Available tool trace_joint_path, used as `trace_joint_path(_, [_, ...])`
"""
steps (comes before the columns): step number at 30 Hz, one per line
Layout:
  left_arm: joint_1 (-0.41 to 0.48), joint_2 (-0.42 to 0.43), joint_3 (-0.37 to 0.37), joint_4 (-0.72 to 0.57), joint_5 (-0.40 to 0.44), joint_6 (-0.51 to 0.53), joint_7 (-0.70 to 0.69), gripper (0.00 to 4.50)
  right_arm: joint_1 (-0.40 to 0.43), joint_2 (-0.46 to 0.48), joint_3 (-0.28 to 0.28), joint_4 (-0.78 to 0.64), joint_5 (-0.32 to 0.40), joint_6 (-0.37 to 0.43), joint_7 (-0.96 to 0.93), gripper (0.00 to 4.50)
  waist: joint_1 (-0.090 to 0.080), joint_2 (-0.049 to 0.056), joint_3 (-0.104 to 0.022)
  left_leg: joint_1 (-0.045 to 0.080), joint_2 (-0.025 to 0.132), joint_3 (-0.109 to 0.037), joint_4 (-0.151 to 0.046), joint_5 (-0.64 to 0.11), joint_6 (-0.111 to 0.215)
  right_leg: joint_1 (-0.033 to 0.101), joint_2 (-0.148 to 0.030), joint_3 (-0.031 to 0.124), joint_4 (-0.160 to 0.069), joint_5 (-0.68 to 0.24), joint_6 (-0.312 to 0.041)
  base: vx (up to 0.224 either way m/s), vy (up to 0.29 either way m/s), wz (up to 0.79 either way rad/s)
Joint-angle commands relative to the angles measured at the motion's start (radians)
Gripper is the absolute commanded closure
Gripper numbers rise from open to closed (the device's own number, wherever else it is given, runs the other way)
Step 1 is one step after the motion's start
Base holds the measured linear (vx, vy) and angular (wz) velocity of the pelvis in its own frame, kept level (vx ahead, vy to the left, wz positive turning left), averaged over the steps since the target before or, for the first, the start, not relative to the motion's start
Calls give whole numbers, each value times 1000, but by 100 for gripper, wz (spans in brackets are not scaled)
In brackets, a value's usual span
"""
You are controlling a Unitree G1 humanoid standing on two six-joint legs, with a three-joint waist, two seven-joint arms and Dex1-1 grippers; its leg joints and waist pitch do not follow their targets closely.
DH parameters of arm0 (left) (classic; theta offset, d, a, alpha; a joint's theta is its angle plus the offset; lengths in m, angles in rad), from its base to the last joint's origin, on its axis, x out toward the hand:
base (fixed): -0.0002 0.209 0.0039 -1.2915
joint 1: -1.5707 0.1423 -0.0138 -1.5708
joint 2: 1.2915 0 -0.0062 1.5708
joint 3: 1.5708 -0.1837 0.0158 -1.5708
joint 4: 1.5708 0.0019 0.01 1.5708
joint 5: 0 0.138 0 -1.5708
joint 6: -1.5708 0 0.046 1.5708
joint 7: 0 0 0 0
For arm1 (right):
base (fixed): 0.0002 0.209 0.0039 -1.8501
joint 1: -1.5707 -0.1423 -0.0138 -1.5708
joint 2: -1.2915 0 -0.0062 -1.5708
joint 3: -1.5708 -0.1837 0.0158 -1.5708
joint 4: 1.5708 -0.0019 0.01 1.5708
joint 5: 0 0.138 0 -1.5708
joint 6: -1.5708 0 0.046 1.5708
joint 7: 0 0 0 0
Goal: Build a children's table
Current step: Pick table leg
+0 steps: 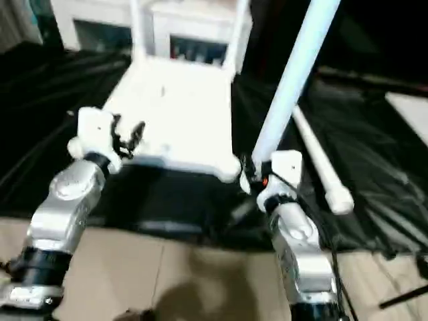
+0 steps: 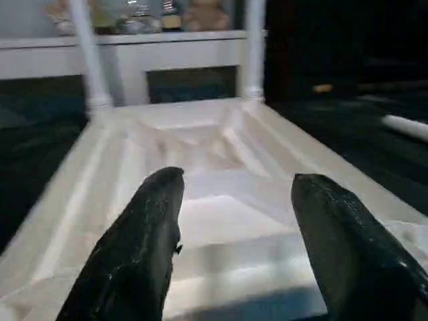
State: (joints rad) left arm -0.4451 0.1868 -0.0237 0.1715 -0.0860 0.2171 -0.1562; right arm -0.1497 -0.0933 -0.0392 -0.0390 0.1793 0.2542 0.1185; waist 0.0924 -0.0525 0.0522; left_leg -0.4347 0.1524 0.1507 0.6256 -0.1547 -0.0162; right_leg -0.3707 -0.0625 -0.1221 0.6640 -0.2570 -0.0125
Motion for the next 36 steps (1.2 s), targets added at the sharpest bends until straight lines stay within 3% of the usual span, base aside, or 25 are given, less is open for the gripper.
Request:
trace_joint_path(1, [-8,10,-2,-6,-7,-14,-20,154,2,7,1,-20,11,-1,14,264,1,12,-51,30,93,-48,-80,-269,-61,27,-126,59,-150,-469,-16,-101,-10,-40])
trace_joint_path(4, [-6,7,0,-15,-13,-7,-29,154,6,6,9,-23,13,7,24,264,-33,29,-42,59,119,-77,-145,-685,-156,31,-101,56,-114,-333,-69,-77,32,-23])
trace_joint_path(7, [-4,2,2,-21,-9,-4,-36,154,13,-2,31,-35,21,29,52,264,-37,17,-17,115,94,-62,-112,-862,-176,15,-128,34,-190,-674,-44,-64,37,-15])
trace_joint_path(8, [-4,1,2,-21,-9,-3,-36,154,13,-4,35,-36,18,29,53,264,-17,43,-14,-58,55,-56,-225,-840,-135,179,-95,-10,-38,-690,-29,-113,40,2])
trace_joint_path(9, [-5,-1,1,-20,-6,-2,-36,154,14,-6,47,-36,9,28,56,264,28,33,-31,-96,-5,29,-235,-789,-135,210,4,4,74,-480,-47,-90,35,40])
trace_joint_path(10, [-5,0,-3,-18,-3,-4,-39,154,14,-5,52,-34,1,24,54,264,2,-35,-31,45,-6,6,38,-474,-91,69,-222,68,-132,-951,-77,-90,35,40])
trace_joint_path(11, [-5,2,-6,-17,-1,-6,-42,154,13,-3,56,-32,-4,21,53,264,-26,-40,-29,90,-10,-39,207,-265,-15,0,-285,66,-259,-1069,-135,0,-29,61])
trace_joint_path(12, [-5,1,-8,-17,-1,-5,-43,154,13,5,51,-29,6,21,54,264,-34,6,25,46,11,-84,214,-204,-35,82,-259,108,-235,-1130,-154,71,-6,42])
trace_joint_path(13, [-5,1,-8,-17,-1,-5,-43,154,13,5,51,-29,6,21,54,264,-34,6,25,46,11,-84,214,-204,-35,82,-259,108,-235,-1130,-154,71,-6,42])
trace_joint_path(14, [-4,0,-8,-18,-2,-5,-43,154,13,7,49,-28,7,22,54,264,-14,2,14,95,24,-88,152,-325,-42,133,-213,84,-199,-997,-191,136,55,27])
trace_joint_path(15, [-2,-1,-9,-20,-3,-3,-43,154,12,8,48,-28,8,21,56,264,-12,14,-9,156,62,-68,5,-423,-43,141,-106,35,-147,-652,-202,80,38,38])
trace_joint_path(16, [-1,-2,-9,-22,-2,-1,-43,154,12,7,48,-27,9,21,59,264,-55,77,-31,274,145,-185,-125,-544,-48,-1,-9,17,60,-229,-105,80,38,38])
trace_joint_path(17, [1,-2,-9,-25,-2,-1,-45,154,10,6,49,-27,8,18,62,264,-81,51,-55,293,155,-207,-118,-449,19,-24,-8,16,80,-144,-49,83,35,17])
trace_joint_path(19, [3,-3,-6,-31,-4,2,-49,154,7,6,50,-26,8,14,64,264,-93,42,-66,298,117,-189,-89,-36,269,-105,-24,27,102,-22,47,158,40,-13])
trace_joint_path(21, [5,-2,-4,-34,-5,4,-52,154,6,8,47,-29,9,9,58,264,-105,-2,-69,287,74,-132,-95,147,327,-126,-49,55,41,127,3,160,5,-6])
trace_joint_path(22, [5,-2,-4,-35,-5,5,-53,154,6,8,47,-30,9,8,57,264,-96,-45,-70,247,-23,-55,-60,42,259,-55,-74,99,-58,194,-80,173,-12,-3])
trace_joint_path(23, [5,-1,-4,-36,-6,4,-55,154,6,9,44,-32,10,7,55,264,-80,-75,-76,192,-72,-27,-36,-70,212,46,-87,161,-71,121,-99,187,-58,8])
trace_joint_path(24, [4,-2,-2,-35,-10,4,-59,154,6,12,37,-37,7,1,50,264,-39,-92,-68,130,-91,-39,87,-239,119,122,-171,257,-165,-343,-171,201,-50,14])
trace_joint_path(26, [4,-2,-1,-35,-11,5,-60,154,6,12,35,-39,5,1,47,264,-23,-66,-60,68,-49,-83,142,-170,6,156,-195,272,-148,-348,-333,204,-31,9])
trace_joint_path(28, [3,-3,-2,-32,-14,4,-66,154,5,13,25,-48,14,5,46,264,-18,-35,-50,26,-8,-96,119,-30,-66,140,-163,203,-146,-62,-446,175,12,-3])
trace_joint_path(29, [3,-4,-2,-31,-15,4,-70,154,5,12,23,-51,17,6,46,264,-18,-22,-47,30,6,-93,74,25,-61,124,-136,162,-148,-70,-422,151,39,1])
trace_joint_path(30, [3,-6,-4,-28,-16,1,-76,154,4,9,20,-54,19,7,46,264,-23,25,-48,62,24,-75,-45,92,-19,101,-51,83,-141,-165,-313,122,95,4])
trace_joint_path(31, [5,-9,-8,-27,-15,-1,-82,154,5,6,16,-55,20,7,44,264,-73,81,-33,121,107,-156,-136,-285,-24,25,34,32,11,-201,-151,122,95,4])
trace_joint_path(33, [9,-14,-15,-27,-12,-3,-92,154,5,4,11,-55,20,6,43,264,-76,59,-61,207,158,-196,-121,-417,150,-38,1,56,66,-128,-48,153,81,9])
trace_joint_path(36, [19,-15,-35,-30,-17,-9,-113,154,7,4,4,-57,18,4,46,264,-87,37,-64,221,108,-160,-109,-234,372,-78,-17,61,48,2,26,151,19,6])
